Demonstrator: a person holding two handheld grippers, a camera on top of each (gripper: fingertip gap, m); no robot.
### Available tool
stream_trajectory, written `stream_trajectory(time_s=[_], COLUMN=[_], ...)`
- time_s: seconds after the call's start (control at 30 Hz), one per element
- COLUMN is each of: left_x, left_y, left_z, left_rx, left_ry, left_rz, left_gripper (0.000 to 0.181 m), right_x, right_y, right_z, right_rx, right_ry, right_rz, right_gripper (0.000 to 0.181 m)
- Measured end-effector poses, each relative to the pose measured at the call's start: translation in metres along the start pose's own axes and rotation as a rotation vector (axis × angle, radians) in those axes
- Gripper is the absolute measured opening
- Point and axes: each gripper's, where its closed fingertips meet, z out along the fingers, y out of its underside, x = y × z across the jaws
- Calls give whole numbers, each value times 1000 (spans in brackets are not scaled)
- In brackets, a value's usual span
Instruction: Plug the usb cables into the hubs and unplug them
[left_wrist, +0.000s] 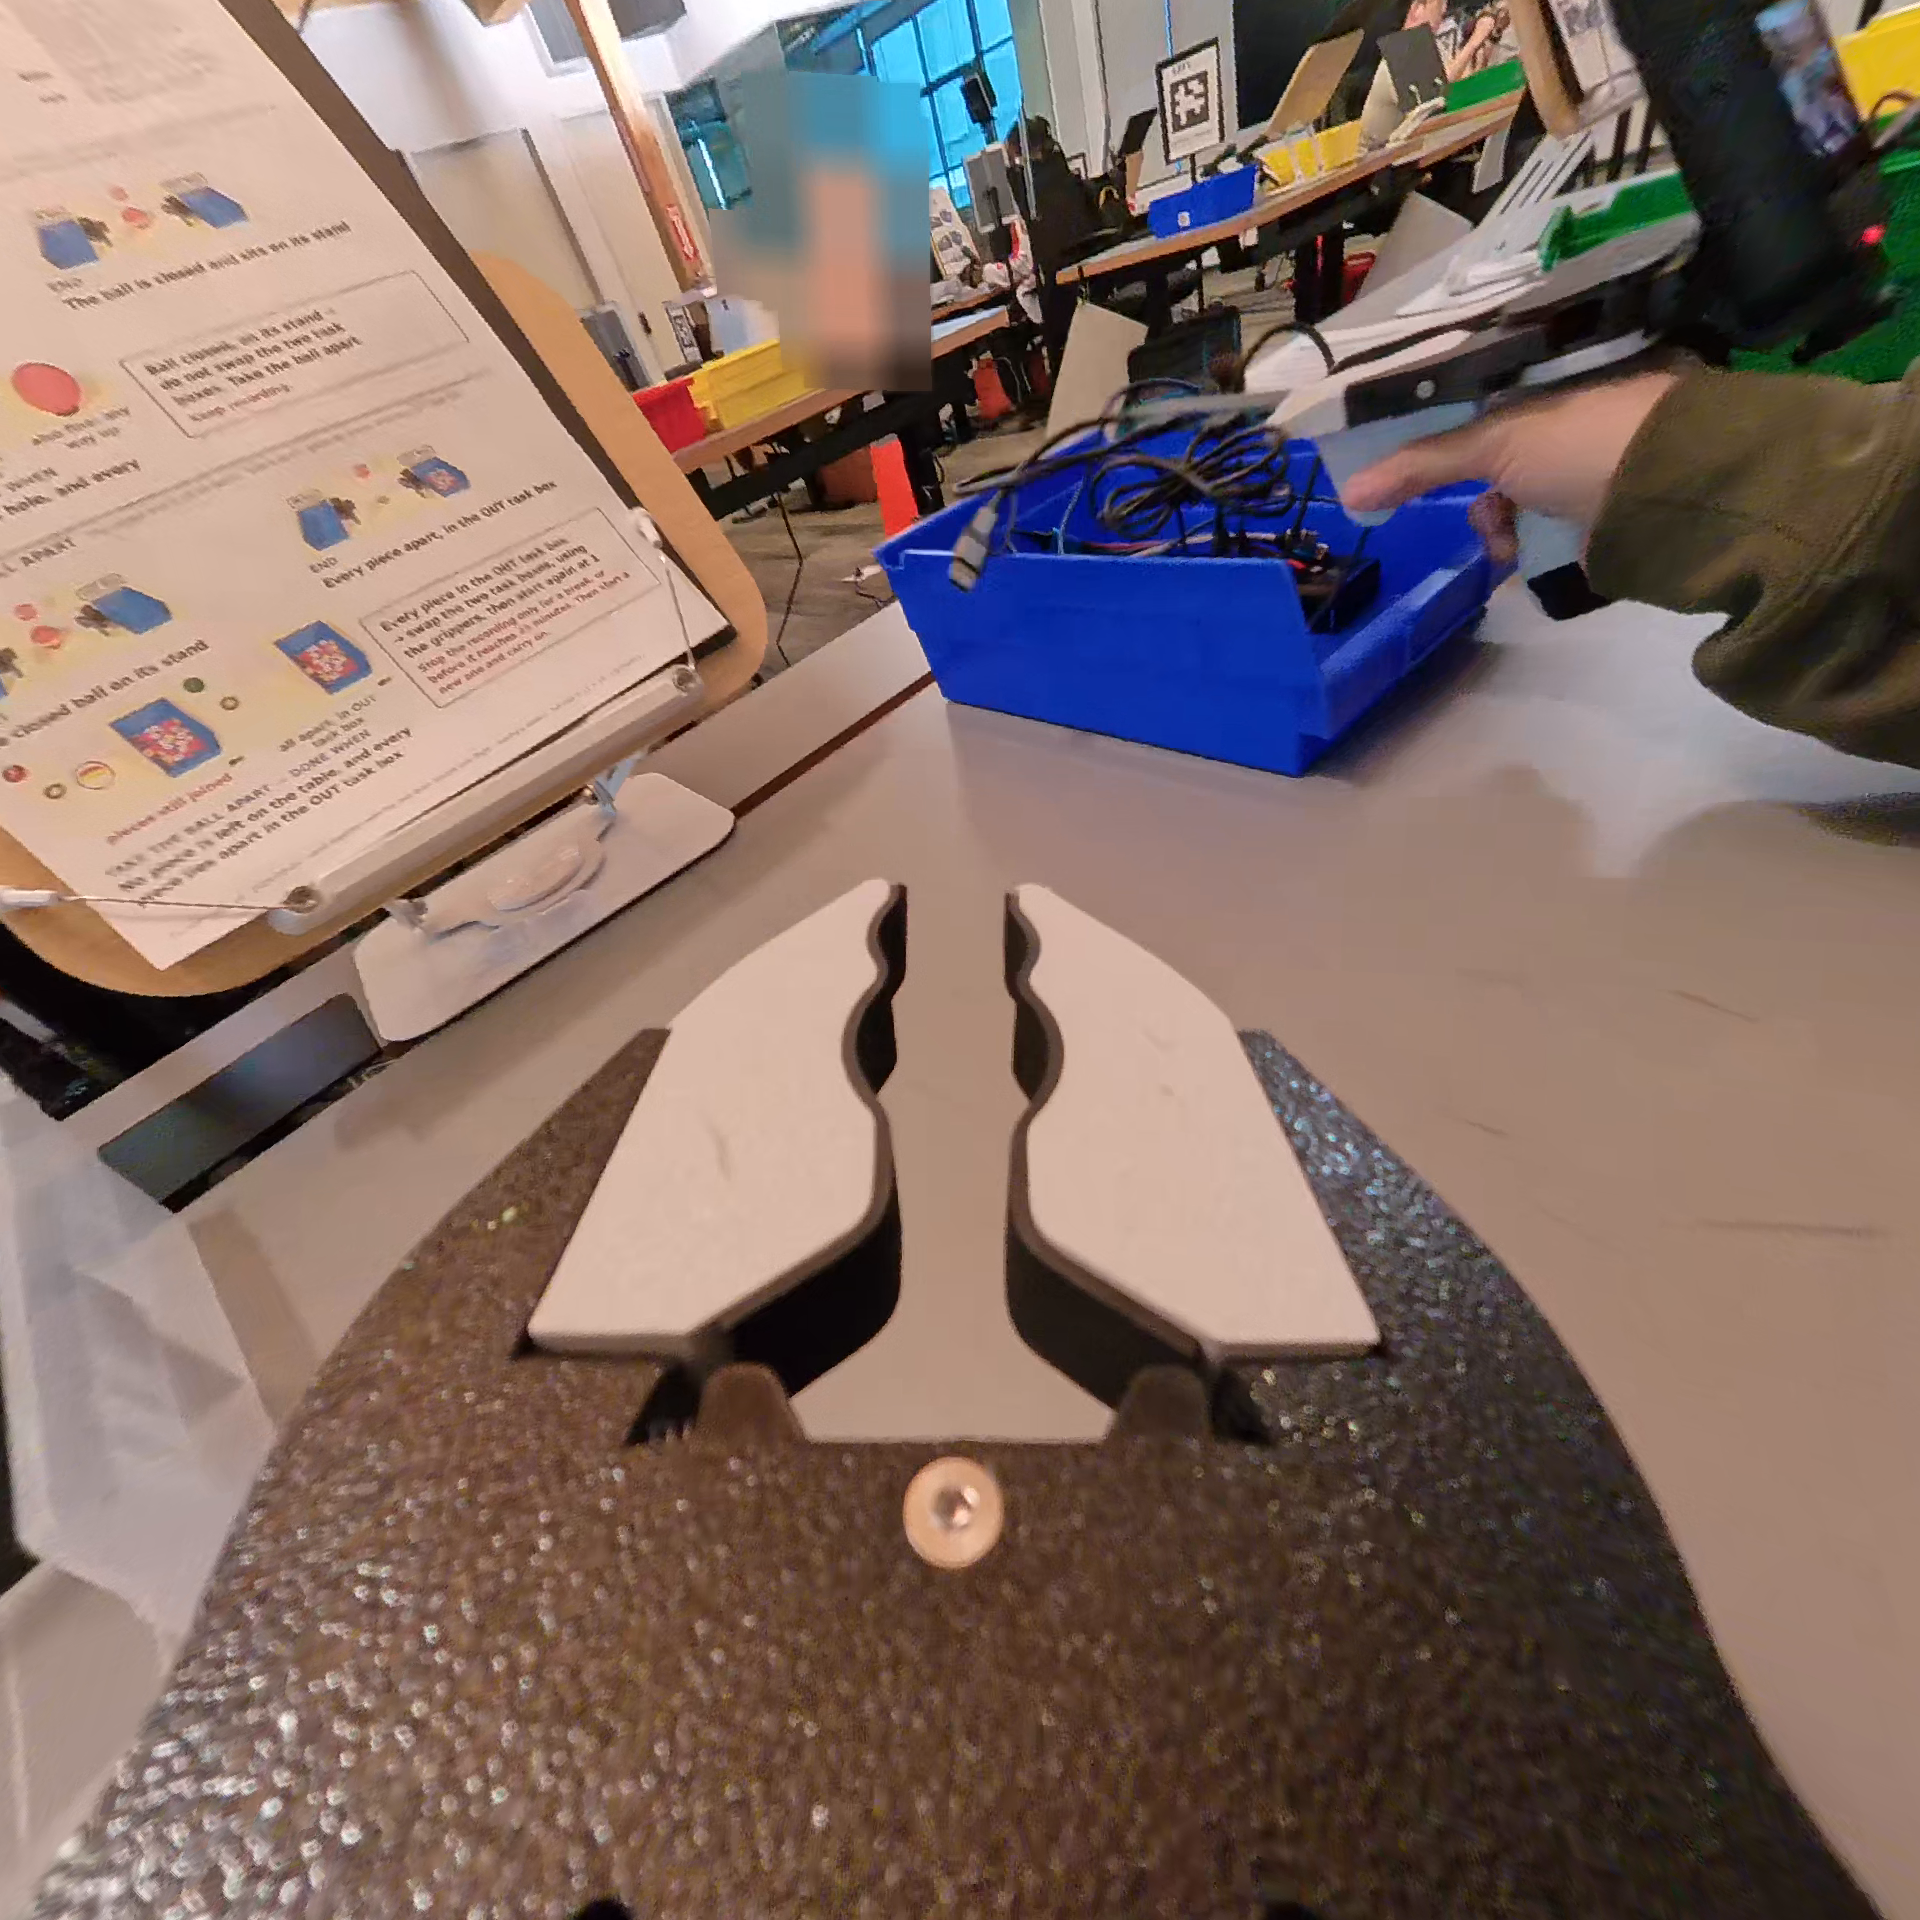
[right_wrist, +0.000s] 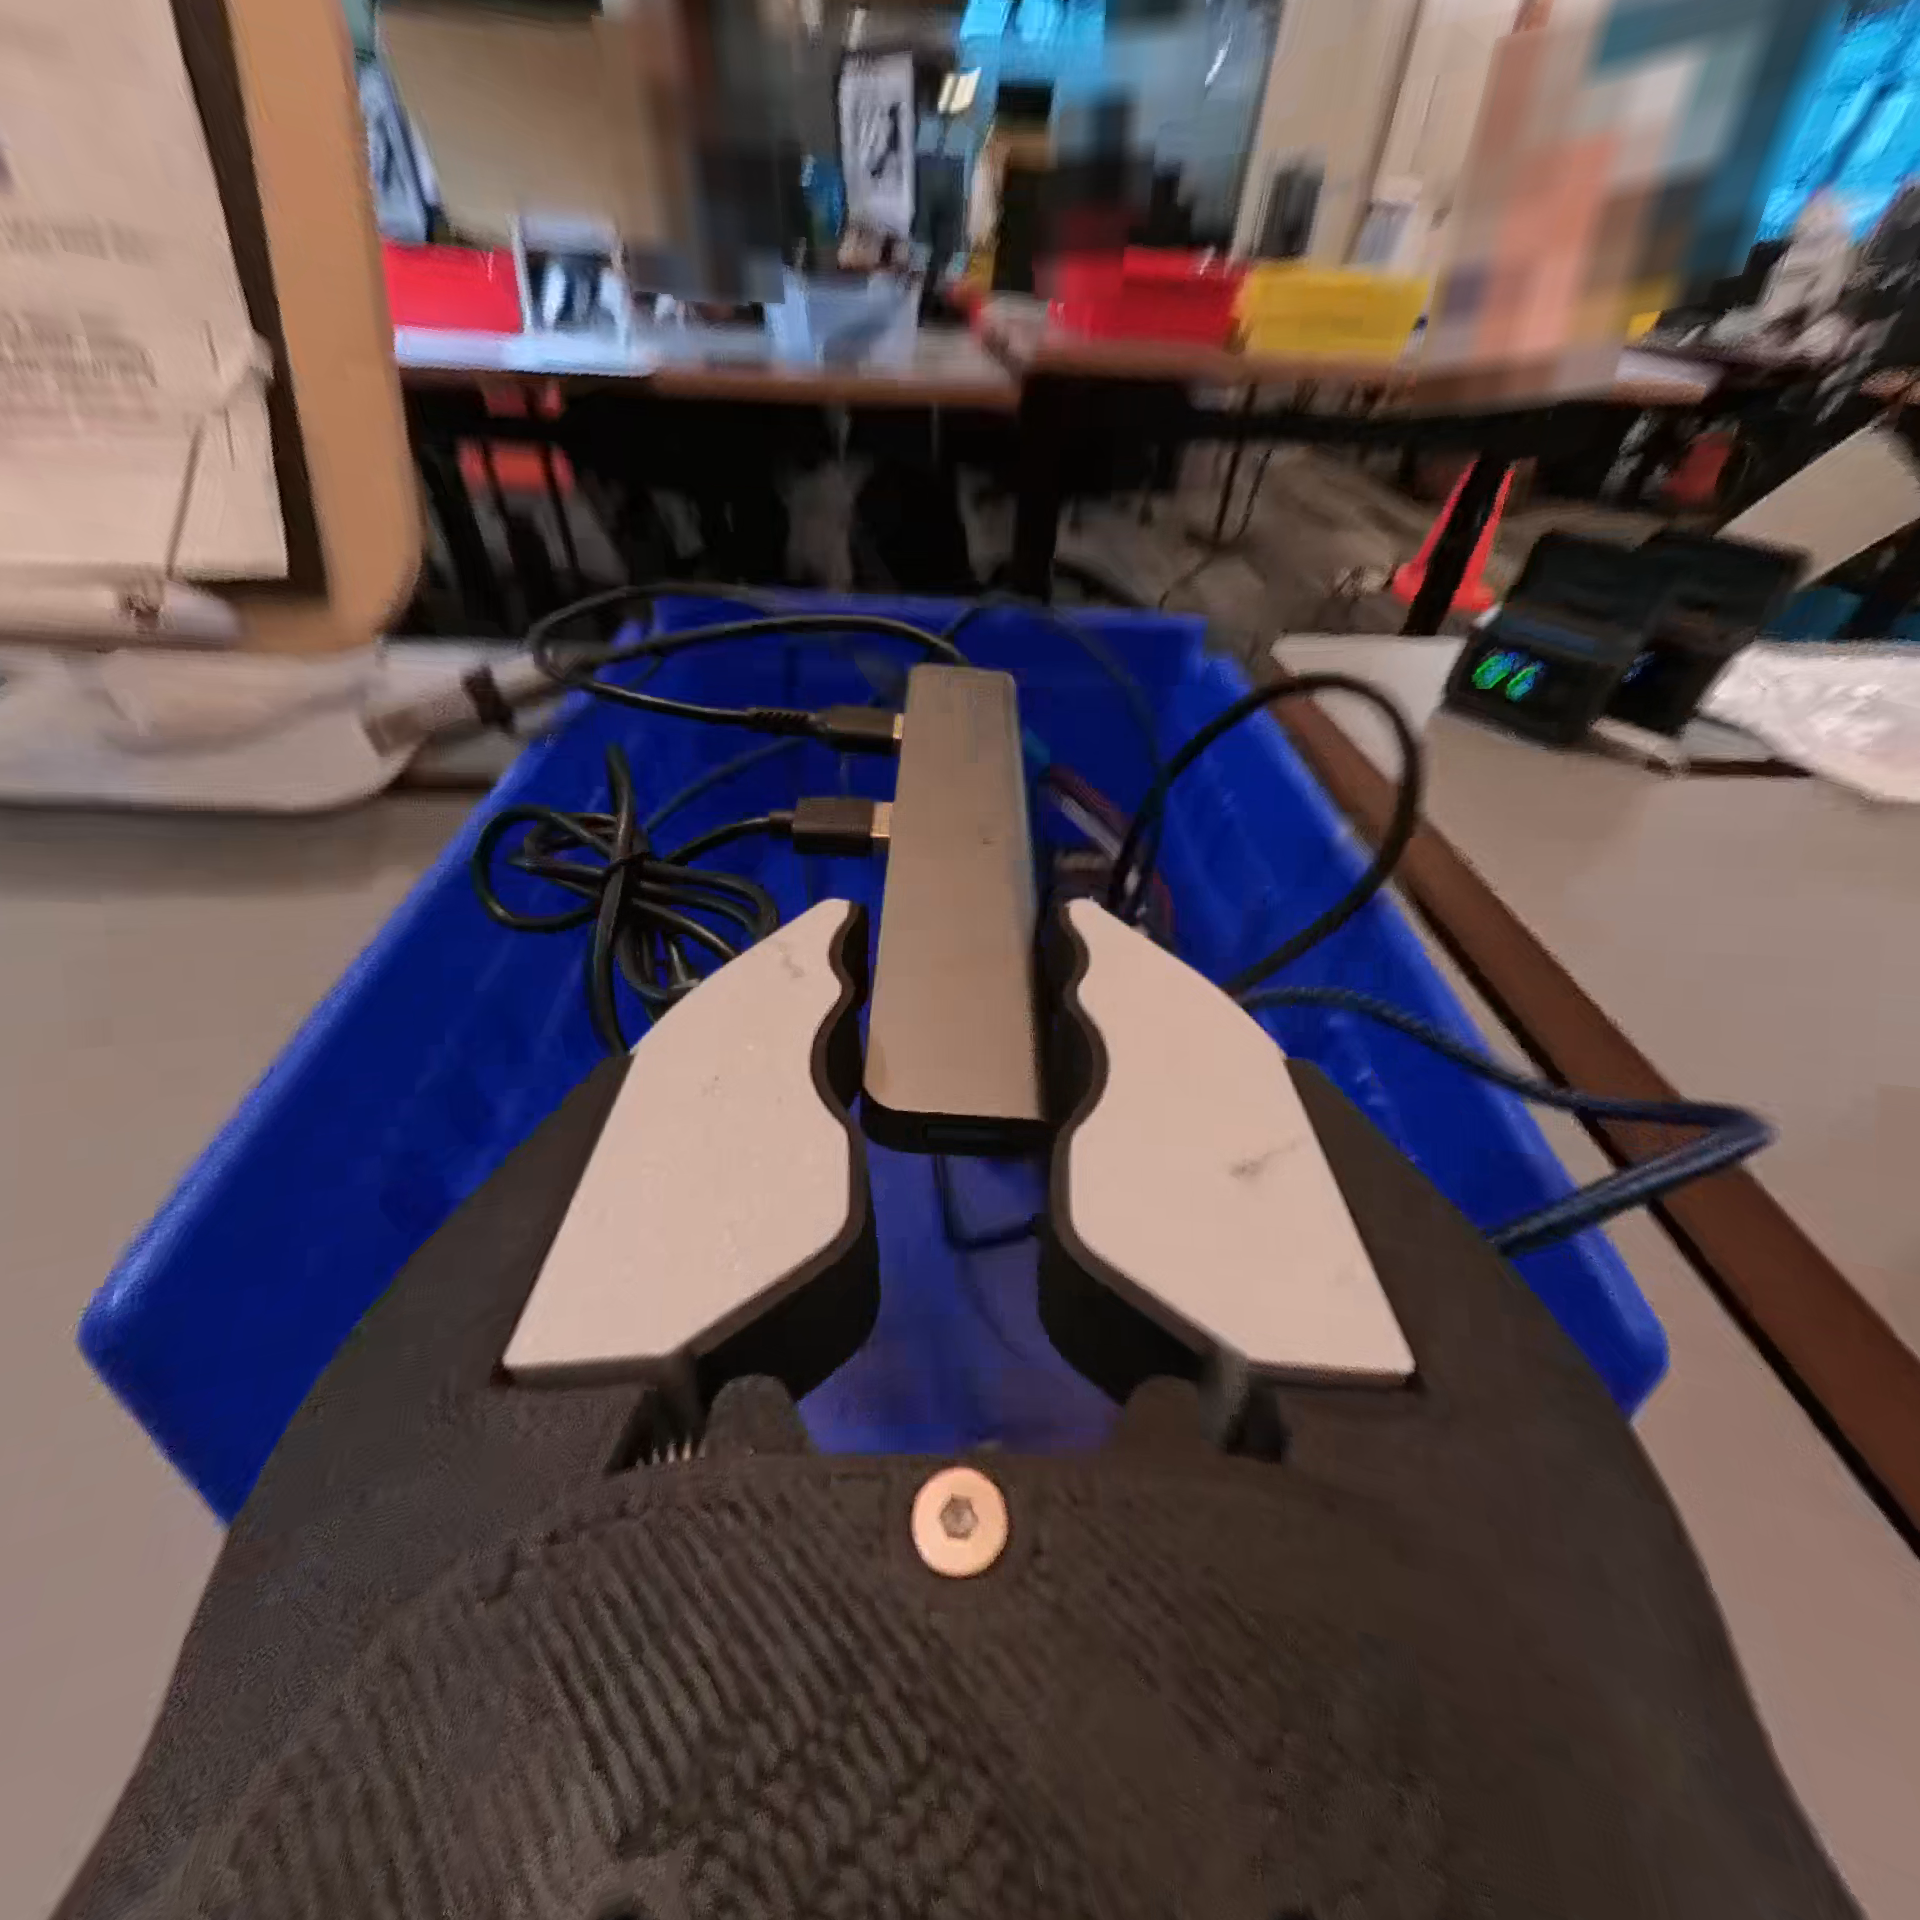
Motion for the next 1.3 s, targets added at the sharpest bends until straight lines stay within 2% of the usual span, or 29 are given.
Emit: stream_trajectory(time_s=[0.03, 0.13, 0.27, 0.37, 0.47, 0.57, 0.7, 0.8, 0.9, 1.0, 1.03, 1.1, 1.17, 1.2, 1.3], left_x=[3, 12, 30, 52, 70, 82, 95, 102, 98, 98, 100, 97, 89, 78, 50], left_y=[2, 10, 19, 20, 18, -4, -34, -36, -17, 12, 16, 13, 15, 18, 25], left_z=[2, 7, 17, 27, 47, 82, 151, 205, 246, 267, 272, 276, 272, 270, 259], left_rx=[-9, -42, -86, -100, -128, -154, -241, -340, -453, -583, -585, -540, -541, -538, -509], left_ry=[12, 42, 89, 134, 128, 109, 118, 84, -2, -43, -20, -4, -18, -67, -131], left_rz=[-1, 12, 4, -34, -115, -243, -340, -391, -364, -375, -384, -358, -259, -189, -213], left_gripper=[17, 17, 20, 28, 42, 53, 73, 80, 81, 80, 79, 66, 37, 32, 10], right_x=[-3, -2, -1, 3, 18, 35, 50, 54, 53, 50, 48, 42, 36, 32, 25], right_y=[7, 8, 3, -5, -15, -31, -29, -29, -31, -34, -34, -35, -36, -36, -40], right_z=[0, -11, -43, -64, -76, -87, -86, -85, -87, -88, -88, -87, -87, -87, -89], right_rx=[-49, -76, -53, -1, -33, 40, 15, -2, -2, 2, 2, 4, 2, 2, 5], right_ry=[-17, -29, -118, -182, -191, -144, -54, -8, 7, 16, 14, -6, -23, -34, -50], right_rz=[-14, -110, -70, -31, -13, -2, -27, -29, -25, -39, -44, -55, -61, -67, -86], right_gripper=[37, 49, 56, 57, 62, 65, 79, 91, 96, 100, 100, 100, 99, 99, 99])
